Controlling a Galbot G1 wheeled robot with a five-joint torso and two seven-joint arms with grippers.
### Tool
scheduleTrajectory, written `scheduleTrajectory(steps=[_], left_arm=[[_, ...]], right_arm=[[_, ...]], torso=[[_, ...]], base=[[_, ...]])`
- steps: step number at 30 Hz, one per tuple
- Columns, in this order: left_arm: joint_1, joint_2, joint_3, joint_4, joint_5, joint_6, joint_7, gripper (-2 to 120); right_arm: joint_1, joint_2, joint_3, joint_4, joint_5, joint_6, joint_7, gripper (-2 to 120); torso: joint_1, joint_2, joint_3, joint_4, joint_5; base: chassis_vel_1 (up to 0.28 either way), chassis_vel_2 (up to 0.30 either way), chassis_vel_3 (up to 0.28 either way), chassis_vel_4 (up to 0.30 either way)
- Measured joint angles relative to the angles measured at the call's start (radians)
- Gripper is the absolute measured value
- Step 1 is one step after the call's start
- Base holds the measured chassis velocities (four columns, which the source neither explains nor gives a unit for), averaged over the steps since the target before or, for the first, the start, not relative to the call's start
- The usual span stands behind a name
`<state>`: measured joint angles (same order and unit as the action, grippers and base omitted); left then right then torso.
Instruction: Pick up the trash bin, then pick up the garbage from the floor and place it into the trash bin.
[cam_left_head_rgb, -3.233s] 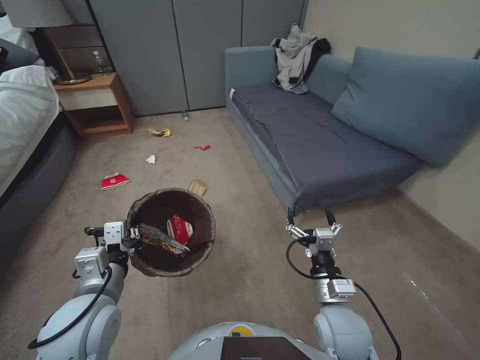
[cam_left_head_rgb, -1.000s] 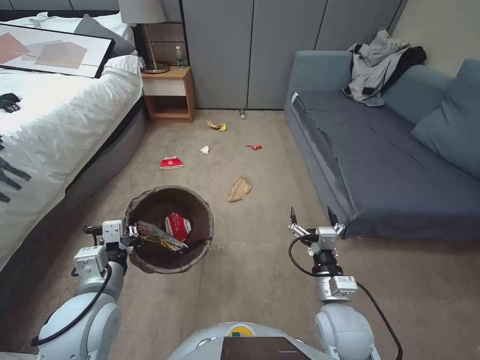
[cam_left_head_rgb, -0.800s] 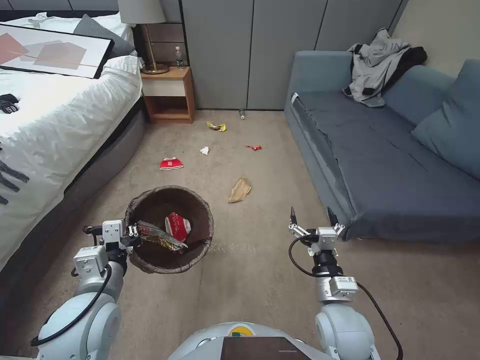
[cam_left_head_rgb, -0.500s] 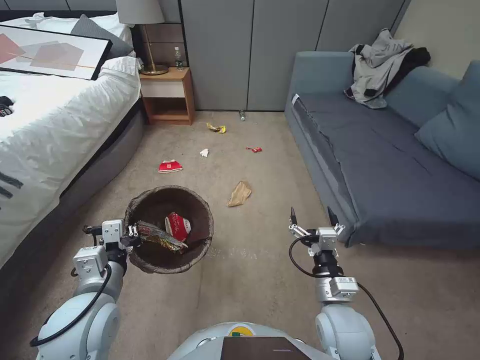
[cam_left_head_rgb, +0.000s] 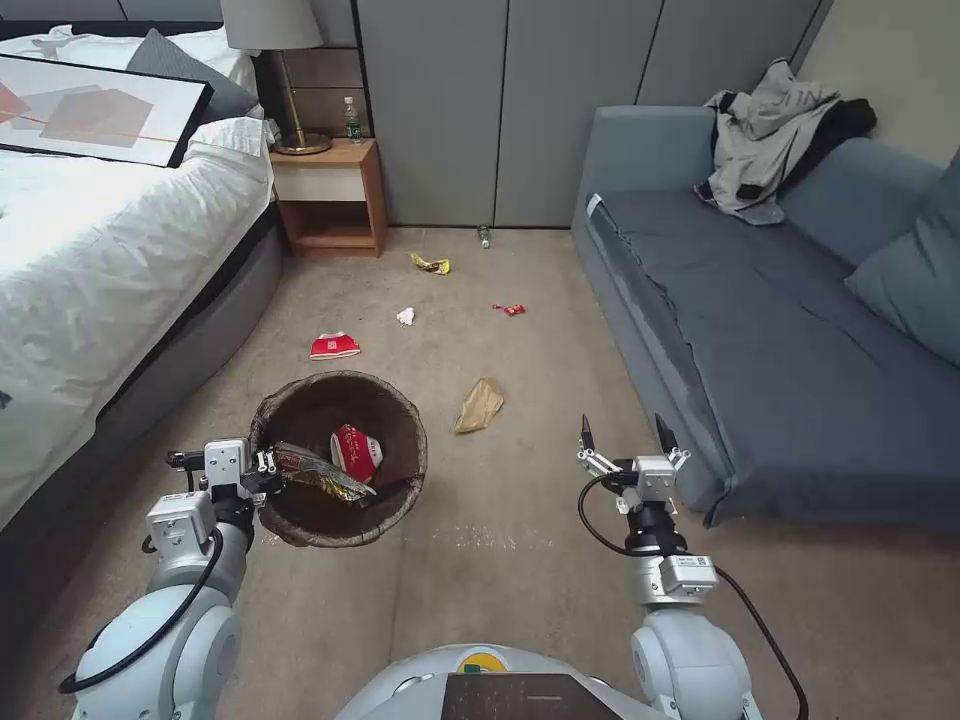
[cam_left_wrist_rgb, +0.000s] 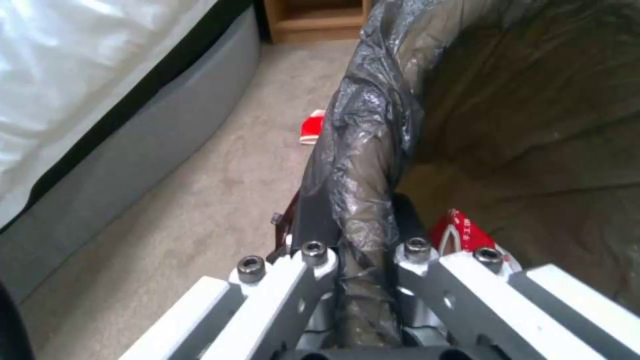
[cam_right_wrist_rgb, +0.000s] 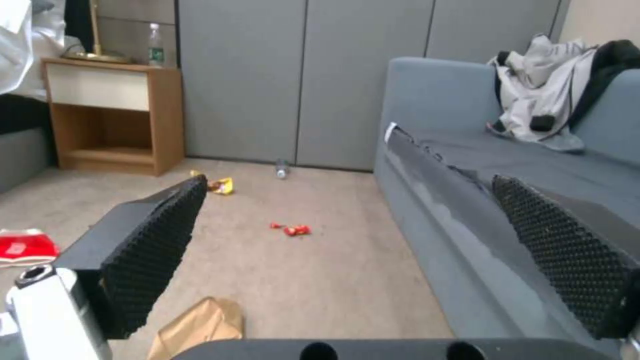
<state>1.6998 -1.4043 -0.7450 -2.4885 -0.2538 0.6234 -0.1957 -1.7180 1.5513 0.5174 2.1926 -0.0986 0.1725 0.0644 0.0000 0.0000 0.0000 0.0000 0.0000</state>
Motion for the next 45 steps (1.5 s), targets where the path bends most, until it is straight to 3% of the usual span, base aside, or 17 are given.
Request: scheduleTrajectory(steps=[45], left_arm=[[-0.001, 0.002, 0.002, 0.002, 0.0, 0.001, 0.001, 3]], right_arm=[[0.007, -0.006, -0.015, -0.008, -0.003, -0.004, -0.004, 100]], torso=[[0.0, 0.0, 0.0, -0.0001, -0.0001]], base=[[-0.101, 0.101, 0.106, -0.109]])
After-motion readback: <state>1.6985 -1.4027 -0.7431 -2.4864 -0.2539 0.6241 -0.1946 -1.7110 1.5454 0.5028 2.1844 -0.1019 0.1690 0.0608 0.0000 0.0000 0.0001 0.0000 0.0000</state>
